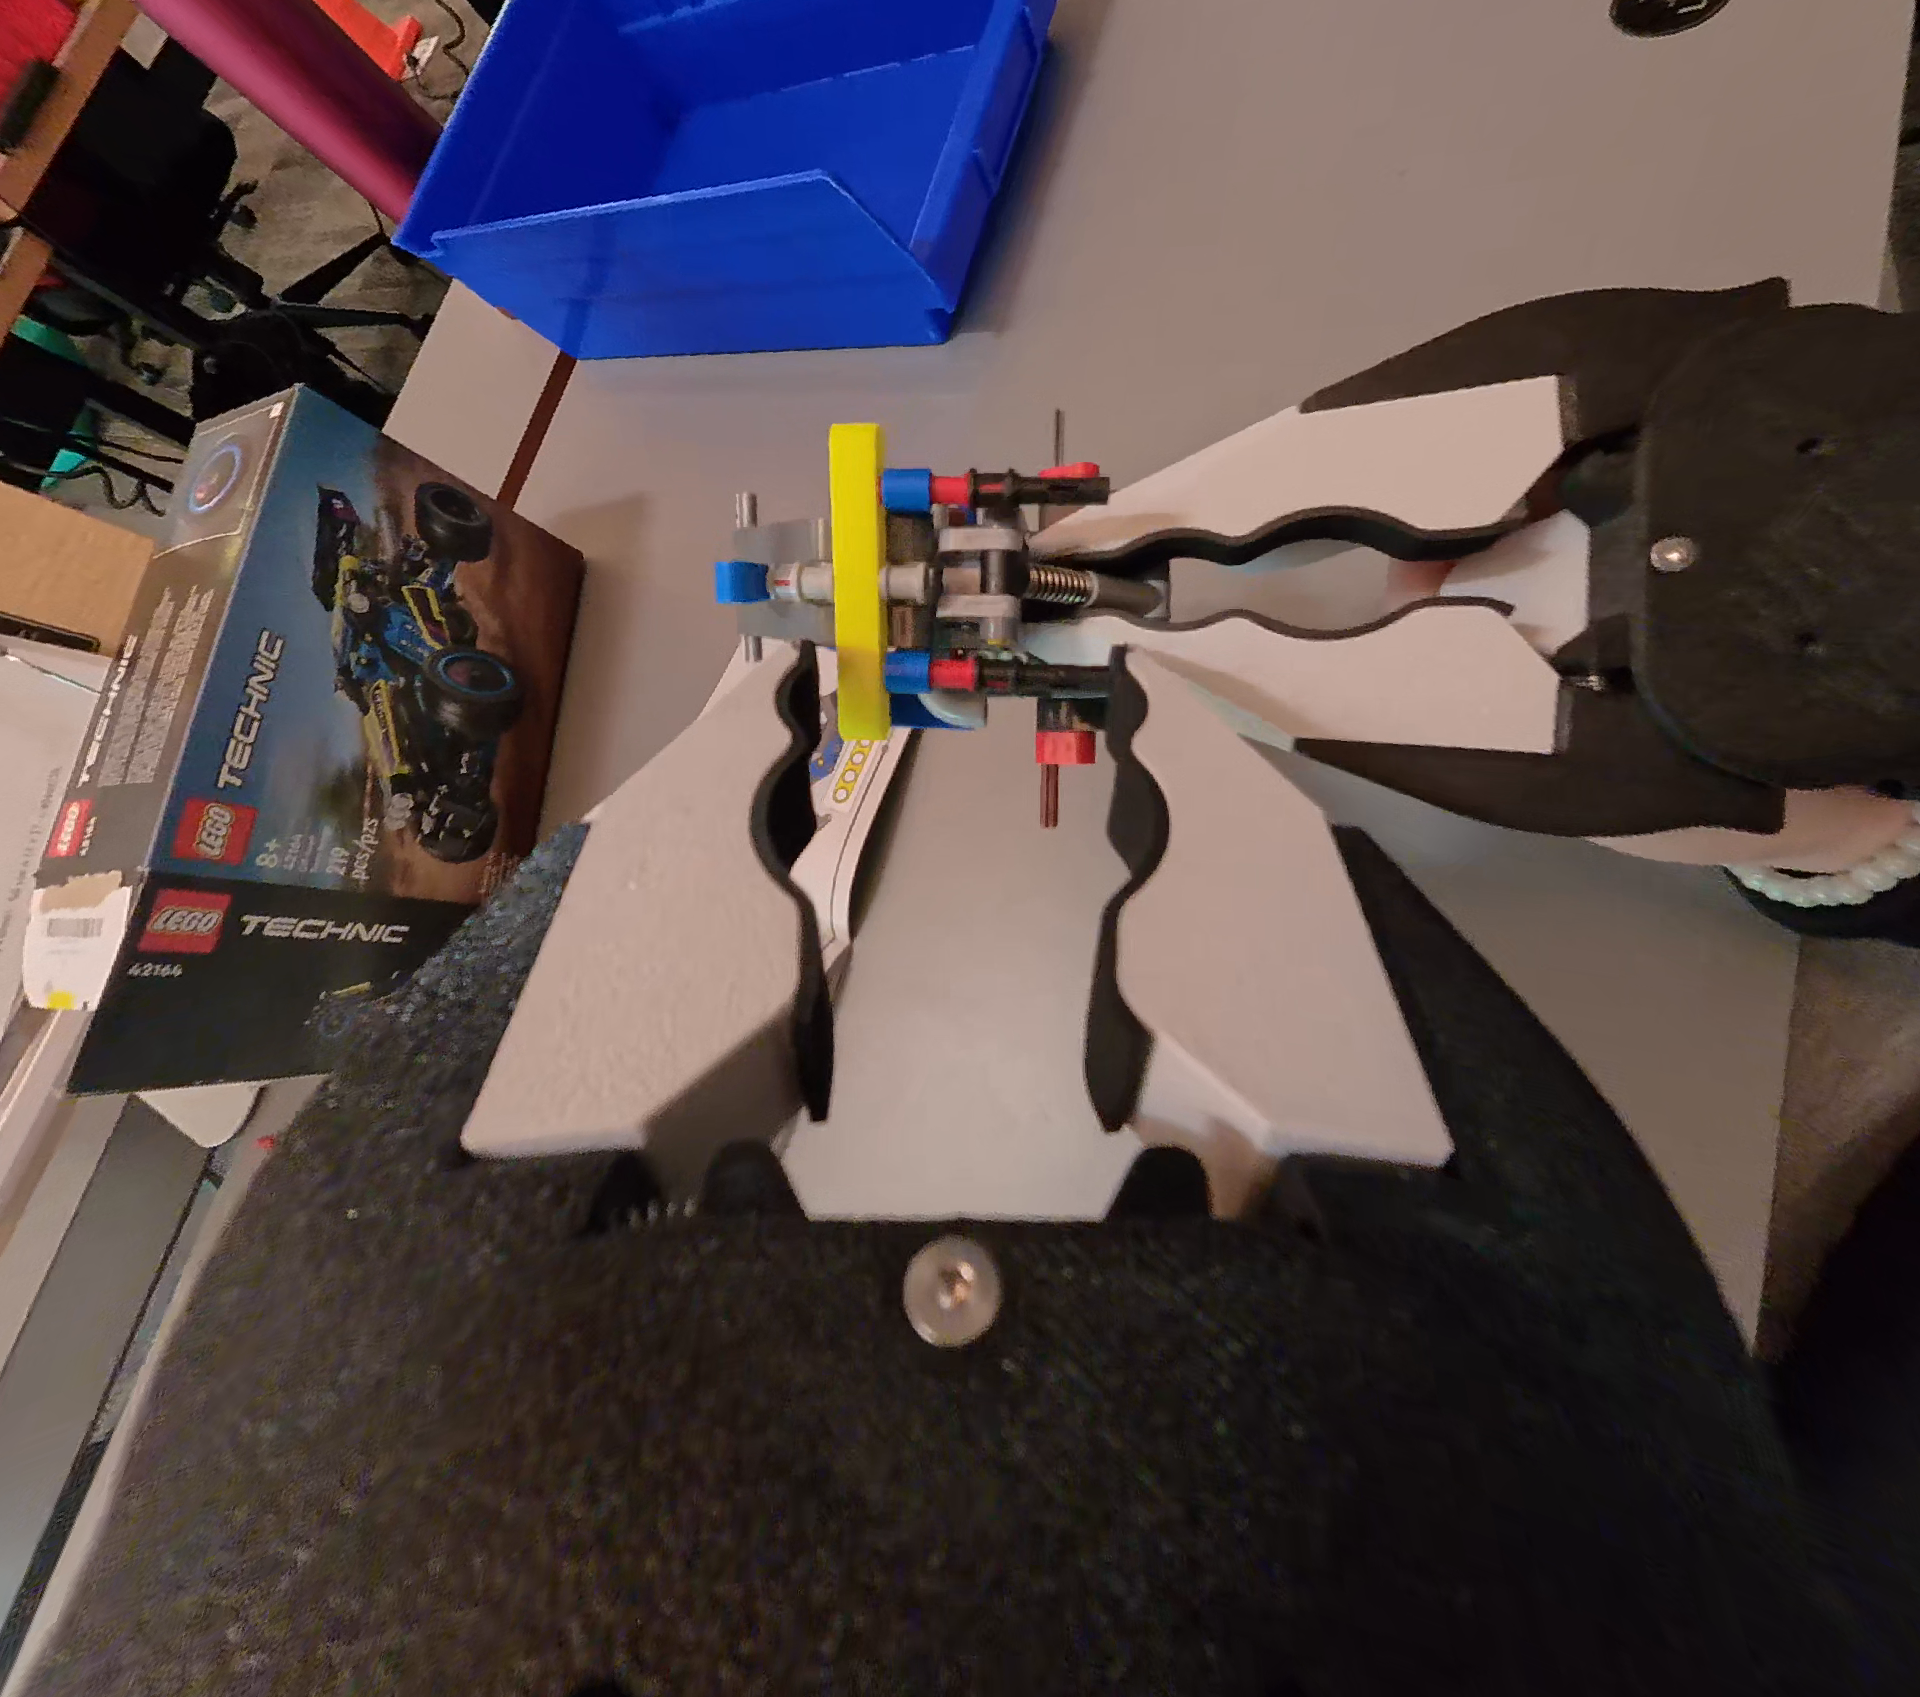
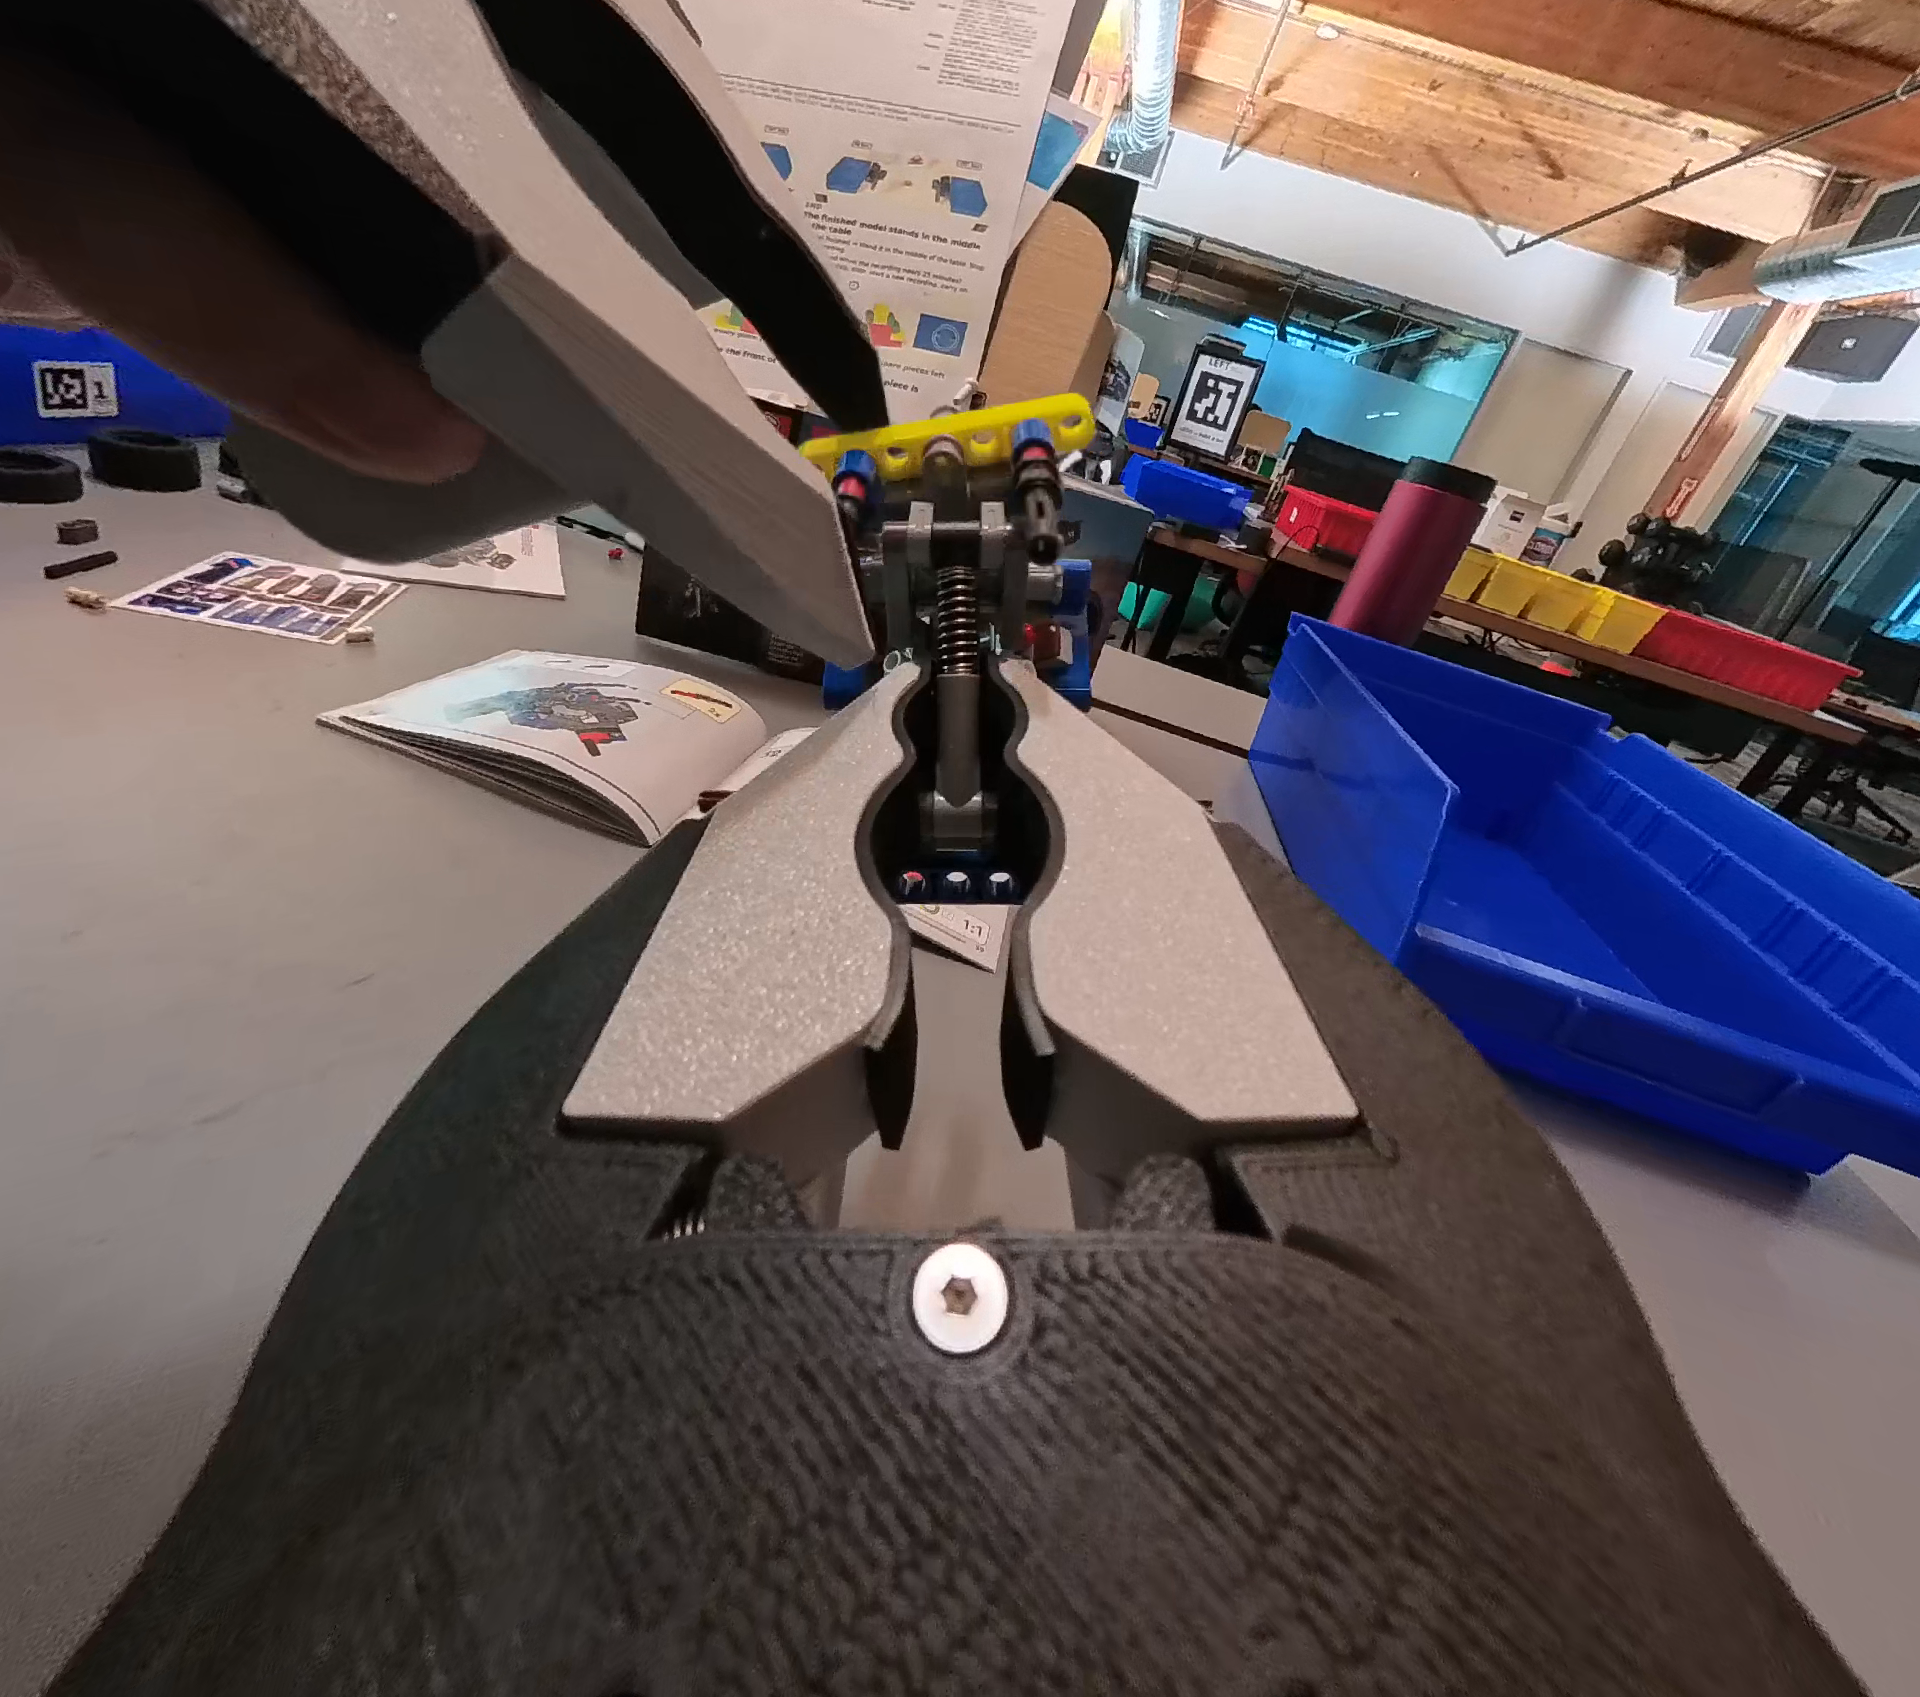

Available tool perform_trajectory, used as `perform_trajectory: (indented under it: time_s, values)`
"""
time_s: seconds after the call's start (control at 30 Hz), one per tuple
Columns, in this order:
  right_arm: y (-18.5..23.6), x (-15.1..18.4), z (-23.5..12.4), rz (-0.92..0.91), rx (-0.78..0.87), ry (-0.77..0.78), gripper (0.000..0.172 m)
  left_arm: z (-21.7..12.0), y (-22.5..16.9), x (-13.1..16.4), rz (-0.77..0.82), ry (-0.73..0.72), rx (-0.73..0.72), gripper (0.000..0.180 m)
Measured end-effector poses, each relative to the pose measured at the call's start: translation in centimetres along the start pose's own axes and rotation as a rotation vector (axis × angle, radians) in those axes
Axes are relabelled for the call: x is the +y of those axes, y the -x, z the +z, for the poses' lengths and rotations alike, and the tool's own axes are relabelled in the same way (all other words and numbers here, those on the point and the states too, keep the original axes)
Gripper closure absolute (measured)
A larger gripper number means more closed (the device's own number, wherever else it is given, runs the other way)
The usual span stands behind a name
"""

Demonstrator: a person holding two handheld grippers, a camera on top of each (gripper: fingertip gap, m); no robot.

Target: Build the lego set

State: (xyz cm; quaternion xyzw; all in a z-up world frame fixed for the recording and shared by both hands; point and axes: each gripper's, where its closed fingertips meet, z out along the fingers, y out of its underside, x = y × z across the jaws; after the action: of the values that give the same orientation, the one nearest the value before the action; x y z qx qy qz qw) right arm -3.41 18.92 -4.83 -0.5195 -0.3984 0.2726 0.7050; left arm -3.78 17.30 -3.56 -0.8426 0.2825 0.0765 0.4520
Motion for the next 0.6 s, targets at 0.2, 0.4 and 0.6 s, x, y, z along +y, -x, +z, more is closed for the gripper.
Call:
perform_trajectory:
  time_s: [0.2, 0.4, 0.6]
  values:
    - [0.03, 0.09, 0.03, 0.005, -0.004, 0.001, 0.167, -0.06, -0.13, -0.02, 0.024, 0.002, 0.001, 0.133]
    - [0.04, 0.16, 0.02, 0.020, -0.008, -0.004, 0.167, 0.00, -0.25, 0.05, 0.038, 0.011, 0.016, 0.132]
    - [0.01, 0.11, -0.02, 0.030, -0.009, -0.011, 0.167, -0.05, -0.21, 0.28, 0.048, 0.037, 0.038, 0.132]
